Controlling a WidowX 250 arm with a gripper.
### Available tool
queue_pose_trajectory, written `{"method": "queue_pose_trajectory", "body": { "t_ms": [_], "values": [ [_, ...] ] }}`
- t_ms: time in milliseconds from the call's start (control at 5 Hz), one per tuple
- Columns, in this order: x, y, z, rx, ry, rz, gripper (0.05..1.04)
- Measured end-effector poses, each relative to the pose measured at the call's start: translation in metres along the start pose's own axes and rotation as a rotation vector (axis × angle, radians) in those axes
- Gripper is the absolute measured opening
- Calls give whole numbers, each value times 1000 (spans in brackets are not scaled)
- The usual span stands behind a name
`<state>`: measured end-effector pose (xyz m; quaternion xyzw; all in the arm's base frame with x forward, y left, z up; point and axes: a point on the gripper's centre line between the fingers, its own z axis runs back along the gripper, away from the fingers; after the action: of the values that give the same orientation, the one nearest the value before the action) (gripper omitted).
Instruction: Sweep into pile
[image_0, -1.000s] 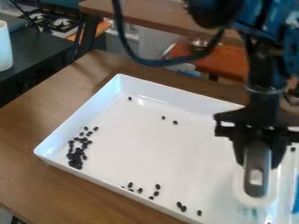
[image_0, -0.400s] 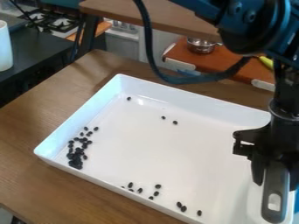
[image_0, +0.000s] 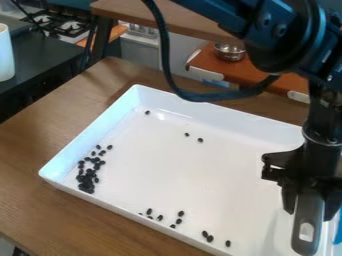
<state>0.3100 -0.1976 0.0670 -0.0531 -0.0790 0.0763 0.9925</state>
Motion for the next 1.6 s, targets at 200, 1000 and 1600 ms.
{"method": "queue_pose_trajectory", "body": {
  "t_ms": [200,1000,1600],
  "values": [
    [-5,16,0,71,1,-8,499],
    [-6,150,17,247,25,-3,497],
    [-3,236,26,317,10,-16,497]
  ]
}}
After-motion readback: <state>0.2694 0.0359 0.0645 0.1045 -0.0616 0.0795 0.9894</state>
